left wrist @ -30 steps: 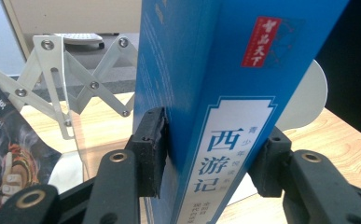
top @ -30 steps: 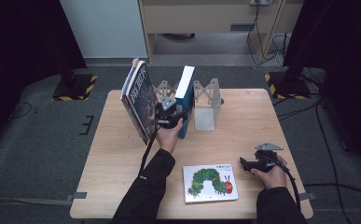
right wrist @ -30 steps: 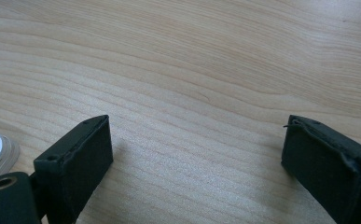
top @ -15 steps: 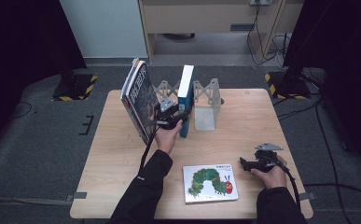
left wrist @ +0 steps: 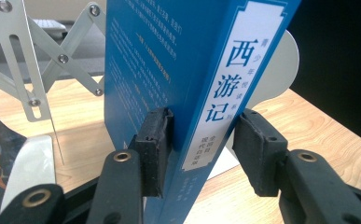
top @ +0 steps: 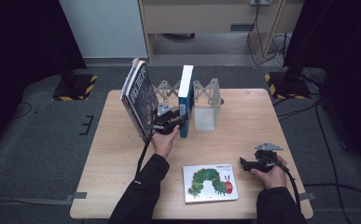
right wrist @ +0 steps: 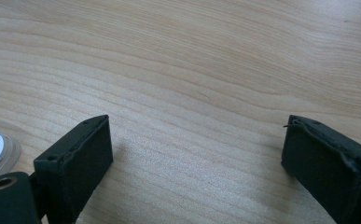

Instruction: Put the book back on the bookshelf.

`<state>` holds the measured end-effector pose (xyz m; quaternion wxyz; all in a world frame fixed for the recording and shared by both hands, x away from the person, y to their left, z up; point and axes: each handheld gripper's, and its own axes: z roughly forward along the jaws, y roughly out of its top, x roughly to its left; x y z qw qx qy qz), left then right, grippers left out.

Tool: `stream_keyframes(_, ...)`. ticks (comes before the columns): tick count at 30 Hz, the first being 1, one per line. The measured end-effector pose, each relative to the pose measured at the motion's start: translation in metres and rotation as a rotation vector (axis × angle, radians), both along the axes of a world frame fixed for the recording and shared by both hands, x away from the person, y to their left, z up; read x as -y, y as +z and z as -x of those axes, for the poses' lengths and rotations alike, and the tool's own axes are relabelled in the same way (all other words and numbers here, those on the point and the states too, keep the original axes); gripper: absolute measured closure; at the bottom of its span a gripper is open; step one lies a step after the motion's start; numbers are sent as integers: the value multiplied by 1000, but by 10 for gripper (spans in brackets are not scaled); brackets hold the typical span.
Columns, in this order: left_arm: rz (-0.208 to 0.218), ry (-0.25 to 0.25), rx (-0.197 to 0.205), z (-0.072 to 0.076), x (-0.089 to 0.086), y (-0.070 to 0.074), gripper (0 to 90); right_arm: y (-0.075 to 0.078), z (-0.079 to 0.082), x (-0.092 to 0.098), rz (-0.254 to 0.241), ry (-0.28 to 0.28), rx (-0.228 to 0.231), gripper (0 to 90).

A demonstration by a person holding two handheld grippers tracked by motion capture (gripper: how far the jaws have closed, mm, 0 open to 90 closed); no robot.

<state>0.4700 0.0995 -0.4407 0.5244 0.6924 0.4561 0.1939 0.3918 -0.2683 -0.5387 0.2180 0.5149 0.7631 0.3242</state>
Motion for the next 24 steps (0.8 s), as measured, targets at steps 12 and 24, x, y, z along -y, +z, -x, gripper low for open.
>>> stream_keyframes(12,3,-2,-11,-1,12,2,545,0,0,0,1,2,-2,88)
stream_keyframes(24,15,-5,-22,-3,21,3,539,0,0,0,0,4,-1,88)
